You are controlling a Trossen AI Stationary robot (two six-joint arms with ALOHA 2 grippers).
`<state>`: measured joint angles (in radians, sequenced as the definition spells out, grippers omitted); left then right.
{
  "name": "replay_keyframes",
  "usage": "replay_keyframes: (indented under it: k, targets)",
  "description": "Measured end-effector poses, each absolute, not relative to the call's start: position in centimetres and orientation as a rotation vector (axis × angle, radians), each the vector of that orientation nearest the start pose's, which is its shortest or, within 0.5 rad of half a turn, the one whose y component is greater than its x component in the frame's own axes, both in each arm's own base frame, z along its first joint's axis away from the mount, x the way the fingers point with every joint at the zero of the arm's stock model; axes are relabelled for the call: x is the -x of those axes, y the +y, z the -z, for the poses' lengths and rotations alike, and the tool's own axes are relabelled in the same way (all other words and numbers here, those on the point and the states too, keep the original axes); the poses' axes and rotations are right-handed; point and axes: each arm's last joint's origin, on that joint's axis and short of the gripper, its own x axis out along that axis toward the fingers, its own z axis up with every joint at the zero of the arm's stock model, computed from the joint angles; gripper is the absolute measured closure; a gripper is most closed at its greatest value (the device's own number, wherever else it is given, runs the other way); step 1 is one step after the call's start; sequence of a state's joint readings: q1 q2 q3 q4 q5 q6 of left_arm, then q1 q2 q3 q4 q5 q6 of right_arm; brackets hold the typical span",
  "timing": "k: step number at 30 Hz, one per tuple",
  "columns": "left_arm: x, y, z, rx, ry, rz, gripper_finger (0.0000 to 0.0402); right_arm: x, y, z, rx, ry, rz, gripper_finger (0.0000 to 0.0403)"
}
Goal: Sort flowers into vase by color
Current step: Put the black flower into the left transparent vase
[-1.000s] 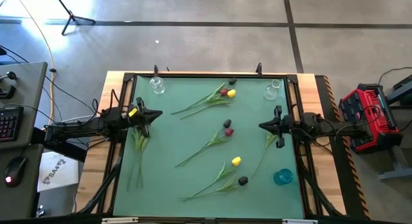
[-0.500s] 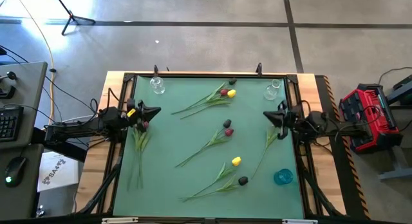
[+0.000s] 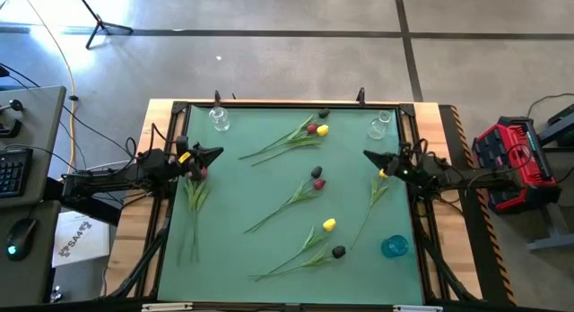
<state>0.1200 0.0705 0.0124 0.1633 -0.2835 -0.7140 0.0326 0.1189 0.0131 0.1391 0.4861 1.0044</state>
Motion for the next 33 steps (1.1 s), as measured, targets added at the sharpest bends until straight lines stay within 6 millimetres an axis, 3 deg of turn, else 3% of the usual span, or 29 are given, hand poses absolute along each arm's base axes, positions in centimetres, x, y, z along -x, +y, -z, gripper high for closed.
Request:
replay_keyframes:
  k: [3,7,16,23,29,33]
  targets:
    - [-10.0,2.0,-17.7,0.719,-0.235,-0.349,0.0379,-10.6,-1.0,-17.3,-1.058,-0.220,0.412,0.0402]
    - [-10.4,1.9,-18.2,0.692,-0.196,-0.312,0.0354,-11.6,-1.0,-19.5,-1.080,-0.162,0.451,0.0402]
    - [-13.0,2.2,-21.6,0.521,-0.056,-0.347,0.0341,-13.4,-1.5,-25.2,-0.985,0.338,0.869,0.0402]
    - [-15.9,2.6,-22.8,0.485,0.058,-0.372,0.0335,-15.4,-2.0,-28.7,-0.847,0.533,0.926,0.0400]
    - [-17.8,2.9,-23.0,0.447,0.127,-0.414,0.0289,-16.8,-2.2,-29.8,-0.847,0.584,0.913,0.0354]
    - [-18.5,3.1,-23.0,0.464,0.146,-0.423,0.0261,-17.5,-2.0,-29.3,-0.990,0.641,0.898,0.0306]
